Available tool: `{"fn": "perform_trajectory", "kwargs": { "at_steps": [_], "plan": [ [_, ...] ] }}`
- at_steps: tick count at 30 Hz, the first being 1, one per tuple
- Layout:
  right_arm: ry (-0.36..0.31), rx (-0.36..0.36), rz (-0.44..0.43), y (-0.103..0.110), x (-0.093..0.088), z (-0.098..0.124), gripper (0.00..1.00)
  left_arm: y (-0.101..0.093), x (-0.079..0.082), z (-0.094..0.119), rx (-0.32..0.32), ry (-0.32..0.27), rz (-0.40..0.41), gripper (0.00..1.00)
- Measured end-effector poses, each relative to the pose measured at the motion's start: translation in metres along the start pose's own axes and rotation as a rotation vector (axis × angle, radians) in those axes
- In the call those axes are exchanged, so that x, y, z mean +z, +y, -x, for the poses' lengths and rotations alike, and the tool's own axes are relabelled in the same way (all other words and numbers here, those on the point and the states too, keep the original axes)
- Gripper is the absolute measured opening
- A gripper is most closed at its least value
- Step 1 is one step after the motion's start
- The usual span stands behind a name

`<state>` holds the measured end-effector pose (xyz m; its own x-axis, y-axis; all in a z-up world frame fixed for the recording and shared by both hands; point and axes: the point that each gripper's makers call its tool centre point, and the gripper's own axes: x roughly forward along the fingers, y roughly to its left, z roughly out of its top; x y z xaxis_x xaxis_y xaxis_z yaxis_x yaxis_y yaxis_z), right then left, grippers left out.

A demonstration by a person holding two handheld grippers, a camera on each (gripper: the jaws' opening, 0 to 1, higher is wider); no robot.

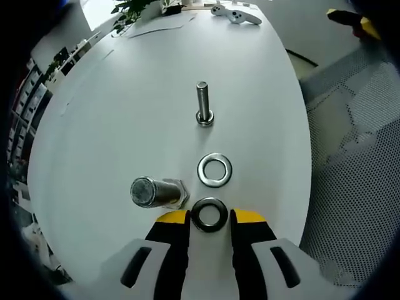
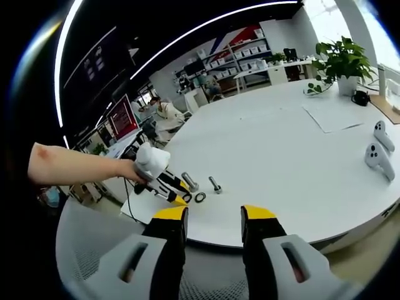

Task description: Place the washer onto the threaded stud by aligning its center hole with the stud, sliding it down to the base, and recovering from edge contact or off-axis alignment until the washer reaches the visible bottom stop.

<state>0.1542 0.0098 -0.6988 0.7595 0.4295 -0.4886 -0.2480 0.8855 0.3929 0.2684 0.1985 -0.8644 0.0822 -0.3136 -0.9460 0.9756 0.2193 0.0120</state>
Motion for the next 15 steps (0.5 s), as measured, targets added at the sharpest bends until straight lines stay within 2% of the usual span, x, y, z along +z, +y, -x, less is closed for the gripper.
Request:
{"fn": "perform_trajectory", "kwargs": {
  "at_steps": [5,7,10,15],
  "plan": [
    [-0.006,-0.002,-0.005,-0.0006,0.001,0.0002,0.36,0.0002,0.0007,-0.0003,-0.012,0.003,-0.029,0.24],
    [-0.008,-0.003,-0.007,-0.0011,0.0013,0.0003,0.36,0.0002,-0.0001,0.0,-0.022,0.018,-0.072,0.24],
    [-0.007,-0.006,-0.009,-0.0012,0.0011,0.0005,0.37,0.0,0.0015,-0.0014,-0.019,0.042,-0.057,0.24],
    [-0.01,-0.01,-0.012,-0.0021,0.0019,0.0004,0.37,-0.0026,0.0013,-0.0015,-0.016,0.081,-0.083,0.21]
  ]
}}
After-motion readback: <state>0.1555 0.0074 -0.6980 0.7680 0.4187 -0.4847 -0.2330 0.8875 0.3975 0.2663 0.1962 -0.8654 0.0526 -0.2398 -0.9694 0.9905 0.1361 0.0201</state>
